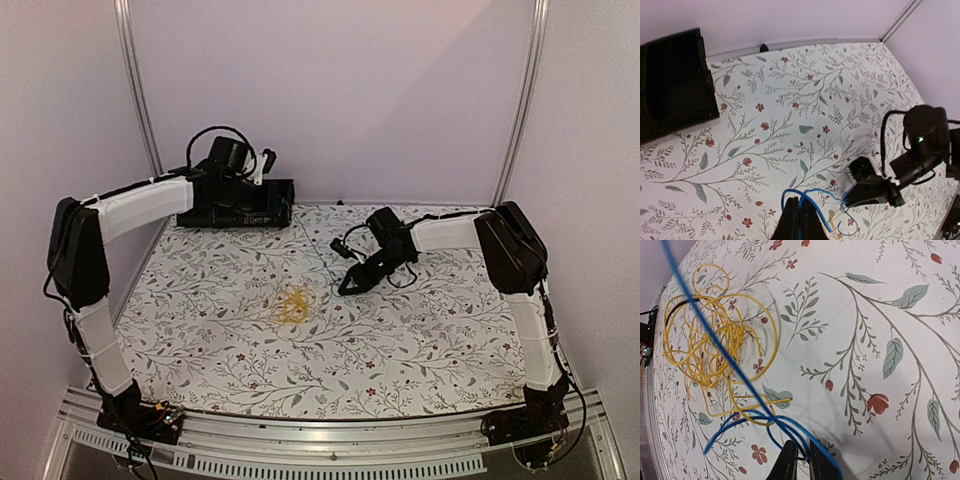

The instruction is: Untangle the cables

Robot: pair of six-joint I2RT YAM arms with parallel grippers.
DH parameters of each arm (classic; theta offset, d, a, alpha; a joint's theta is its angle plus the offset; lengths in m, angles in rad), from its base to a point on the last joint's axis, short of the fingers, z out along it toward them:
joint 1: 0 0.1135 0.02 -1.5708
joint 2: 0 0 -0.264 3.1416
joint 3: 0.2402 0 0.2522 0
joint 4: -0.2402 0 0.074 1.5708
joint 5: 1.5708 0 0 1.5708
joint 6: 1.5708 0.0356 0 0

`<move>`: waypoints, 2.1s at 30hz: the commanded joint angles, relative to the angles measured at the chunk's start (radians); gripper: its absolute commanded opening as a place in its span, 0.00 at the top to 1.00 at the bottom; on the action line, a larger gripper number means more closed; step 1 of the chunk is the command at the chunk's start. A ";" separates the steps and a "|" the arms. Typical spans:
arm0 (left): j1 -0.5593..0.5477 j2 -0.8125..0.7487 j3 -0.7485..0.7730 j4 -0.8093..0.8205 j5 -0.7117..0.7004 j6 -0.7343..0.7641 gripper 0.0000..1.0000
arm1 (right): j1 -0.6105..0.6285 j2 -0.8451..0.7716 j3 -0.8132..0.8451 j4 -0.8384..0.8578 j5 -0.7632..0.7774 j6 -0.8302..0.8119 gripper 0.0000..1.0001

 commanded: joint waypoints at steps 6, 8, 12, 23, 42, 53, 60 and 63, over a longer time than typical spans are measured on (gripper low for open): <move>0.055 -0.111 0.270 0.038 -0.069 -0.026 1.00 | 0.002 0.060 -0.053 -0.071 0.161 0.031 0.87; 0.058 -0.113 0.342 0.038 -0.084 -0.026 1.00 | 0.002 0.059 -0.053 -0.070 0.167 0.035 0.86; 0.059 -0.119 0.523 0.047 -0.117 -0.031 1.00 | 0.001 0.056 -0.053 -0.070 0.195 0.033 0.73; 0.068 -0.176 0.765 0.138 -0.280 0.044 1.00 | 0.000 0.028 -0.048 -0.070 0.186 0.014 0.64; 0.231 -0.085 0.664 0.174 -0.272 -0.028 1.00 | -0.035 -0.279 -0.012 -0.257 -0.026 -0.249 0.35; 0.289 0.102 0.730 0.233 -0.151 -0.172 1.00 | -0.039 -0.383 -0.067 -0.296 0.037 -0.287 0.34; 0.326 0.227 0.856 0.259 -0.147 -0.226 1.00 | -0.049 -0.389 -0.097 -0.295 0.056 -0.286 0.34; 0.350 0.259 0.877 0.269 -0.137 -0.256 1.00 | -0.054 -0.385 -0.098 -0.287 0.068 -0.289 0.34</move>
